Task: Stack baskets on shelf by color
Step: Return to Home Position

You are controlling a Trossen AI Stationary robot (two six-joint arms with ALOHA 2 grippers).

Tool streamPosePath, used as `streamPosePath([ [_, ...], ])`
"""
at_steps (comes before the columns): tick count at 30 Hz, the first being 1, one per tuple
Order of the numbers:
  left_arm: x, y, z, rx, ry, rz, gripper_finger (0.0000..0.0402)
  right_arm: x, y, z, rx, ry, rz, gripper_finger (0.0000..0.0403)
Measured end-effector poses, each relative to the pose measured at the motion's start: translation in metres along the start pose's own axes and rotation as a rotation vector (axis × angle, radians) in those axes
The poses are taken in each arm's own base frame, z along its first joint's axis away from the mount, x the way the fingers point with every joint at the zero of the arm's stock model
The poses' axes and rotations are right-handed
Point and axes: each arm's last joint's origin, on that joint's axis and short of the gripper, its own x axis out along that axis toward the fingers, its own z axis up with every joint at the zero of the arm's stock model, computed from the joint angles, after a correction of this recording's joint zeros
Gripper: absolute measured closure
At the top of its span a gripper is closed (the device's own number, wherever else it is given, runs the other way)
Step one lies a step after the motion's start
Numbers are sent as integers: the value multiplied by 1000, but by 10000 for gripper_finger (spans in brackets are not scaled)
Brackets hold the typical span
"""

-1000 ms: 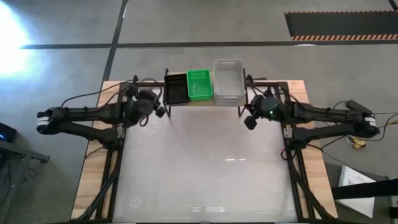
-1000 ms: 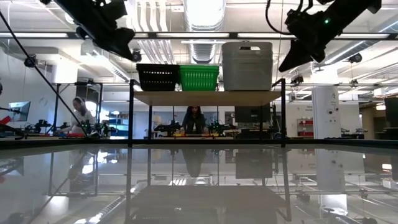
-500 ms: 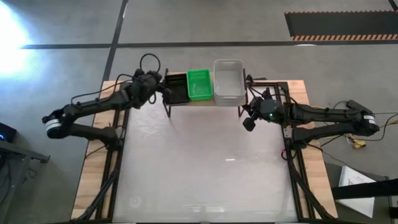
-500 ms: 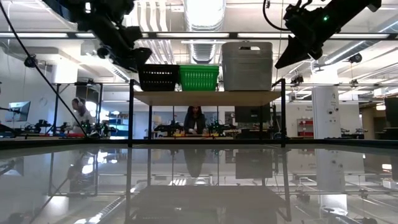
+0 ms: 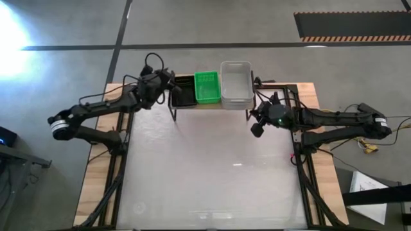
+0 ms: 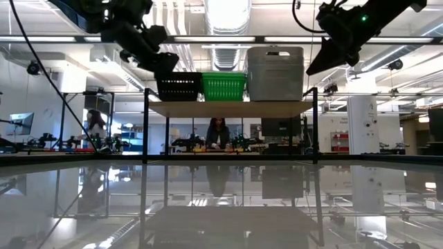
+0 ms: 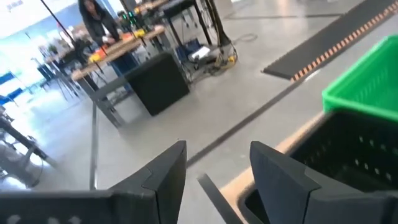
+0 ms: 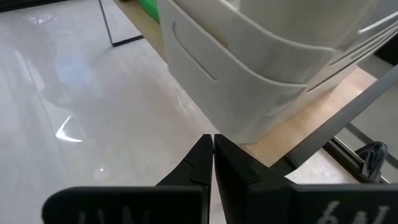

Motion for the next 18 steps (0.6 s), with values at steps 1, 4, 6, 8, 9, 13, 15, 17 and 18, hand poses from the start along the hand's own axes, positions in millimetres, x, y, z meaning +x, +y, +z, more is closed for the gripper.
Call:
streamPosePath([
  [1,-1,1,2,3,-14,3,238,0,1,0,1,-1,3,394],
  [4,-7,7,7,-8,-42,9,238,-1,4,-1,-7,-2,15,394],
  [6,-17,11,12,-19,-62,-1,238,-3,6,-2,-16,-3,27,394],
  [8,-30,13,15,-15,-73,-31,238,-3,9,-6,-28,4,46,394],
  [9,-38,14,16,-7,-71,-57,238,-3,9,-10,-33,13,66,394],
  [13,-73,15,12,22,-36,-171,238,-5,9,-31,-31,58,224,394],
  [15,-89,15,7,-7,-22,-235,238,-5,8,-44,-17,49,317,394],
  [17,-103,13,-1,-32,-9,-311,238,-6,7,-56,13,4,400,394],
  [18,-110,11,-4,-53,-6,-351,238,-7,6,-60,31,-32,435,394],
])
